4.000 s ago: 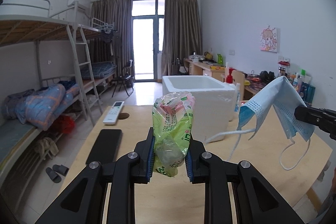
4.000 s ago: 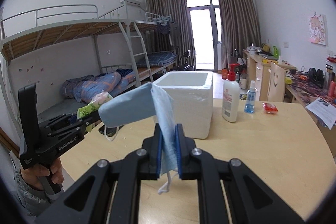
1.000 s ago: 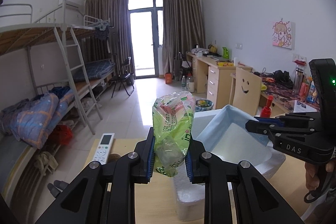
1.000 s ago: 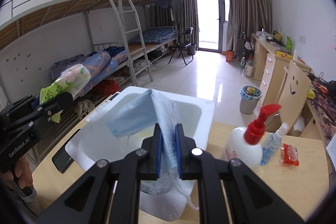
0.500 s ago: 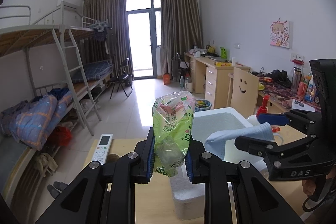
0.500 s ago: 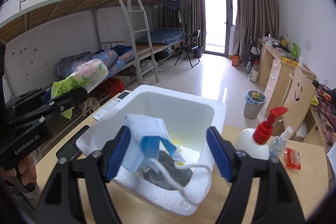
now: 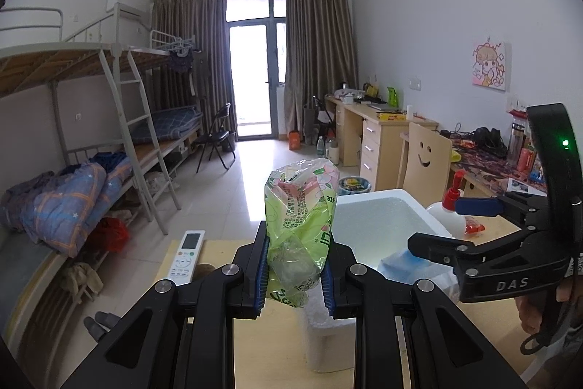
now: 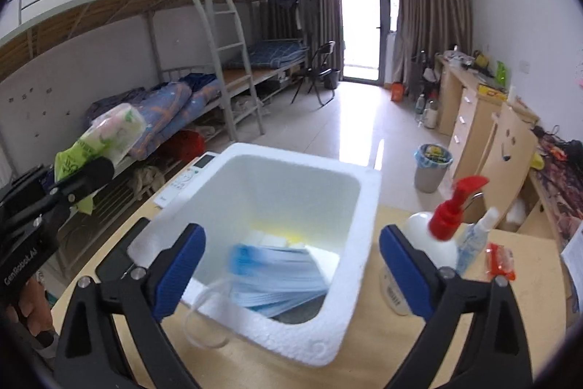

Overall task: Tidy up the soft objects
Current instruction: 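Lower the blue mask into the box and open the right gripper, then lower the green packet into the box and open the left gripper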

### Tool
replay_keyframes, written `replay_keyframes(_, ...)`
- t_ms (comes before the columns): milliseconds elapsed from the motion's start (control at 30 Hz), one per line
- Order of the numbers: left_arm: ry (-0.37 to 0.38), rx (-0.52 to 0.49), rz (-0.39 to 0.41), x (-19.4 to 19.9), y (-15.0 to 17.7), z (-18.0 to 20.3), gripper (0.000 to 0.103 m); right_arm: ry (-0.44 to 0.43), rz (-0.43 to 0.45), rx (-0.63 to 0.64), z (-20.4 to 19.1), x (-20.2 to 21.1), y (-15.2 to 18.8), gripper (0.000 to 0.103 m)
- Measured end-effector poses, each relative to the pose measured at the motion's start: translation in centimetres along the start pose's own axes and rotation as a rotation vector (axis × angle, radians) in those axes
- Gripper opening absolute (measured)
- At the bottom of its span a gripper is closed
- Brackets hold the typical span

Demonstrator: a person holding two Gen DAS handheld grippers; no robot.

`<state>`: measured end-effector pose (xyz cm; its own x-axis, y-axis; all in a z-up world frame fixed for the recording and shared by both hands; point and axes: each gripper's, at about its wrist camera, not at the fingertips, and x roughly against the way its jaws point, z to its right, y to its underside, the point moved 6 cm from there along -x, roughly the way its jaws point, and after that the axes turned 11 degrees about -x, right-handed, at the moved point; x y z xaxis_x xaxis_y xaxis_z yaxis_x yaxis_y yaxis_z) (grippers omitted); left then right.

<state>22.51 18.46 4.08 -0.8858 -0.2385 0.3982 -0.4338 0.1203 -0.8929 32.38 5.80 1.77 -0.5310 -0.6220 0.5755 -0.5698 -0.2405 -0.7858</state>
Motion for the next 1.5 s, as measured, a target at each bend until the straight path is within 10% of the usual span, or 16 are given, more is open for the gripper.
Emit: replay_keyframes(1500,0.14,-0.077,-0.025,-2.3,-1.8,5.7,0.025,0.073,0.119,-0.017,4.8,6.7,1.4,0.098)
